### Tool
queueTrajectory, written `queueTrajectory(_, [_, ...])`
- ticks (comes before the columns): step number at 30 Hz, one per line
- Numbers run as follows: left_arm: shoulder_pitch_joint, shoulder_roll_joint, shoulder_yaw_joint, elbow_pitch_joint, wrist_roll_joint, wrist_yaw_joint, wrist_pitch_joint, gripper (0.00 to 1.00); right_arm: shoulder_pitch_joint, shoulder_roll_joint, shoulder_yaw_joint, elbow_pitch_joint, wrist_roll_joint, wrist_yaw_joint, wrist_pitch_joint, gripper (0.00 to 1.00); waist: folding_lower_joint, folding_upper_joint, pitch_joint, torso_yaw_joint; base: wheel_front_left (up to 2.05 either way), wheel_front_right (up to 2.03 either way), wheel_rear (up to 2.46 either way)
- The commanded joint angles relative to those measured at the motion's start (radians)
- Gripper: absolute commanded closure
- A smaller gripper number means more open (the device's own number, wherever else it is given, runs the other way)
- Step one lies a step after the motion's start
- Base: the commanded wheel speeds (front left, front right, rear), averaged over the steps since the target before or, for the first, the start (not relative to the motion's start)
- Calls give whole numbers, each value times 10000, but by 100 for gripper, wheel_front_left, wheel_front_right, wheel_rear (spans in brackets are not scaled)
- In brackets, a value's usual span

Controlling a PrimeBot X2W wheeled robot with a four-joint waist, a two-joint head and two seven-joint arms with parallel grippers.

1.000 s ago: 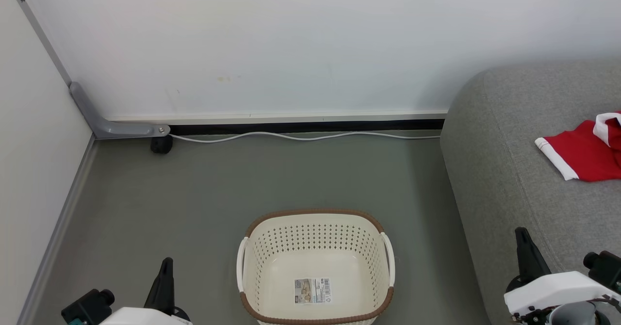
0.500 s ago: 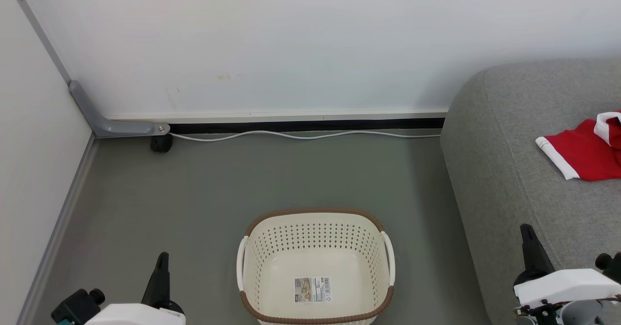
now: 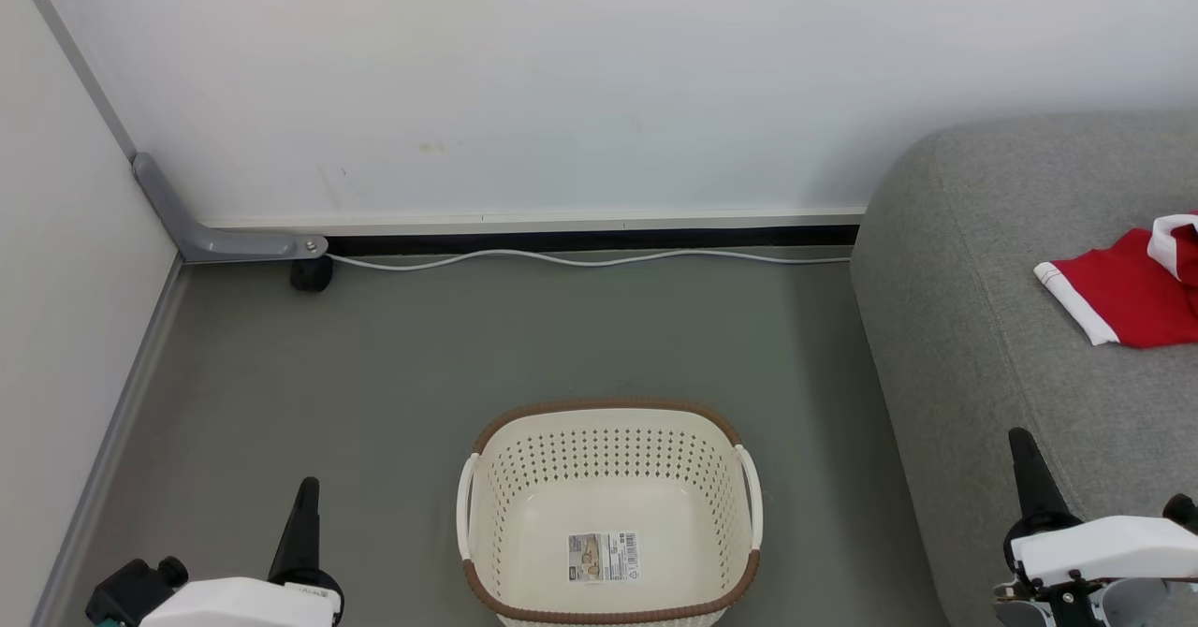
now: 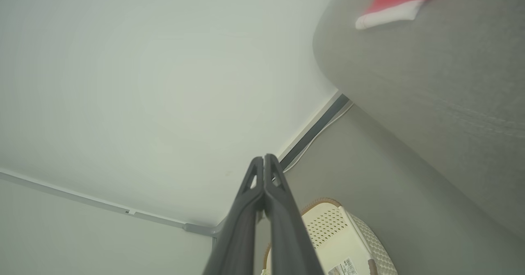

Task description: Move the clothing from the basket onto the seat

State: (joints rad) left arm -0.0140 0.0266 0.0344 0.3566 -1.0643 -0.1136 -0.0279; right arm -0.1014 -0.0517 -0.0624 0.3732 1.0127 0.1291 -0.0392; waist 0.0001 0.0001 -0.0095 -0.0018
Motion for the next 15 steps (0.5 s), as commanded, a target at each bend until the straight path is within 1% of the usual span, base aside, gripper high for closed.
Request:
queueTrajectory(1, [-607, 168, 262, -345, -304, -73, 62, 100, -185, -75, 50, -349, 348, 10, 145, 100, -1, -1, 3, 1, 0, 0, 0])
queueTrajectory(15, [-706, 188, 421, -573, -1833, -102, 463, 100, -149, -48, -118, -628, 2017, 12, 556, 100, -1, -1, 40, 6, 0, 0, 0])
